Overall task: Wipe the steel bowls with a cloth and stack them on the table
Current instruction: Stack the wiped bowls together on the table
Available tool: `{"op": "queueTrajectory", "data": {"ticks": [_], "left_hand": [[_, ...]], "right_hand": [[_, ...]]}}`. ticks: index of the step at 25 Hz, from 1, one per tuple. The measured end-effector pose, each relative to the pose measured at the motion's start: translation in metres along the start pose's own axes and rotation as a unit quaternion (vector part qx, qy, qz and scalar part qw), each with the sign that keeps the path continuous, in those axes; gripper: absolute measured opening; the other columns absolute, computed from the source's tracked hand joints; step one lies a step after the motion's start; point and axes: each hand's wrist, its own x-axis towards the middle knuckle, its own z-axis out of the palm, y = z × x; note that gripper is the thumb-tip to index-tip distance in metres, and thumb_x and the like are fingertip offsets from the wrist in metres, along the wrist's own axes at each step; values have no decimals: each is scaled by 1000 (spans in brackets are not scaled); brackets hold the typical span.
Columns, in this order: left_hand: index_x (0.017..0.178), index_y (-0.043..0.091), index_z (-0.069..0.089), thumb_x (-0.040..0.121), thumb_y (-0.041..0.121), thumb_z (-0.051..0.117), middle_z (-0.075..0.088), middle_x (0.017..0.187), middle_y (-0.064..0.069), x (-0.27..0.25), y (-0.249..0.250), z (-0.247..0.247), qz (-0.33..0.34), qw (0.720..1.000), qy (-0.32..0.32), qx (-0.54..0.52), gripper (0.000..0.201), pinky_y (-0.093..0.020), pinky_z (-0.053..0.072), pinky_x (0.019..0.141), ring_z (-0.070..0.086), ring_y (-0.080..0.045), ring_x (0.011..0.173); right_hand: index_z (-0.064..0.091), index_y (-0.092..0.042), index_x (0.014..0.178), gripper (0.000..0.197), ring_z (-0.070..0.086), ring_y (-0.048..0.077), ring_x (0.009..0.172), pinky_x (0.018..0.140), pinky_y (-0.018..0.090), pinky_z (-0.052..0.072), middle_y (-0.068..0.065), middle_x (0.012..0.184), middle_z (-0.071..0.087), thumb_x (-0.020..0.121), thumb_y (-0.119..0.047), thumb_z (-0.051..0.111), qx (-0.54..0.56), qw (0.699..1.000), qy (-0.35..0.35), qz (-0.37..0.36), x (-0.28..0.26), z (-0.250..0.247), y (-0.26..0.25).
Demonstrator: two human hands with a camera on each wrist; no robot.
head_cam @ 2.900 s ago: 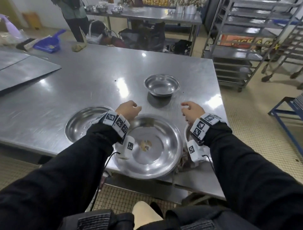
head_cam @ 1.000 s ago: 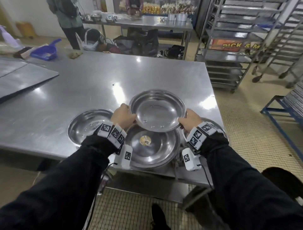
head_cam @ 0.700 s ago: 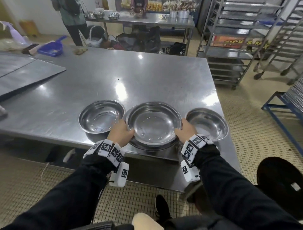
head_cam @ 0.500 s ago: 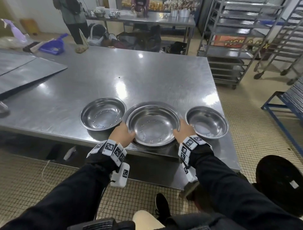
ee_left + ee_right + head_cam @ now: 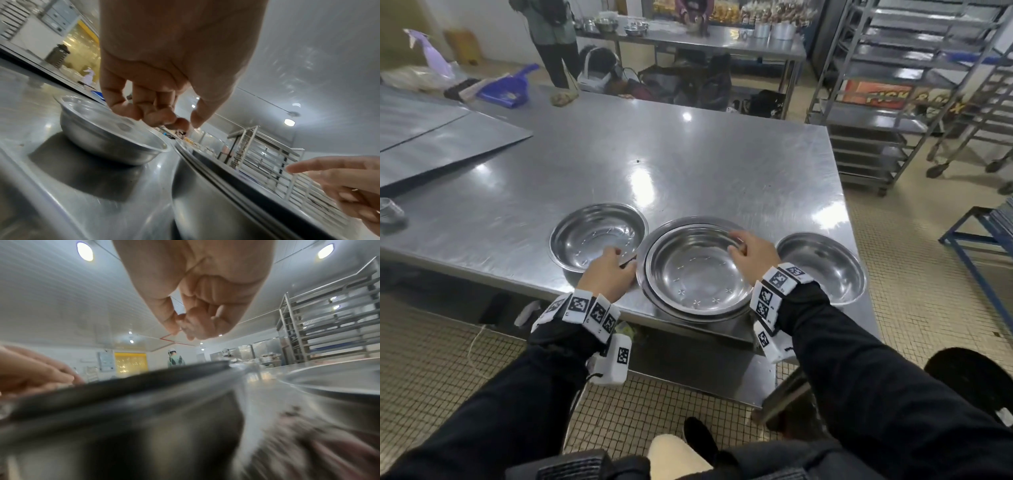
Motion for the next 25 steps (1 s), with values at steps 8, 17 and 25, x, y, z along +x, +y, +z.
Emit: {"op": "queueTrajectory", "data": {"ticks": [8,17,25], "left_hand": [[139,8,36,96,40,49,56,129,-17,43,-51,-48,-164,984,72,-15,56,-34,39,85,54,-34,116],[145,3,25,94,48,49,56,129,-16,65,-89,-36,-294,954,45,-49,72,-35,47,88,58,-33,112],[112,-5,48,94,21,49,67,99,-19,70,-86,-19,-262,955,46,-129,32,-35,52,68,65,-29,84]], "right_hand": [[55,-26,124,33,53,10,69,59,17,39,-4,86,57,91,-24,51,10,986,-149,-78,130,52,-70],[33,-19,143,58,55,31,112,98,40,45,13,138,46,89,-27,52,-173,937,-280,-119,227,137,-116],[61,-19,119,37,60,29,104,91,41,51,5,114,60,85,-33,63,-347,835,-378,-198,242,156,-109]]}}
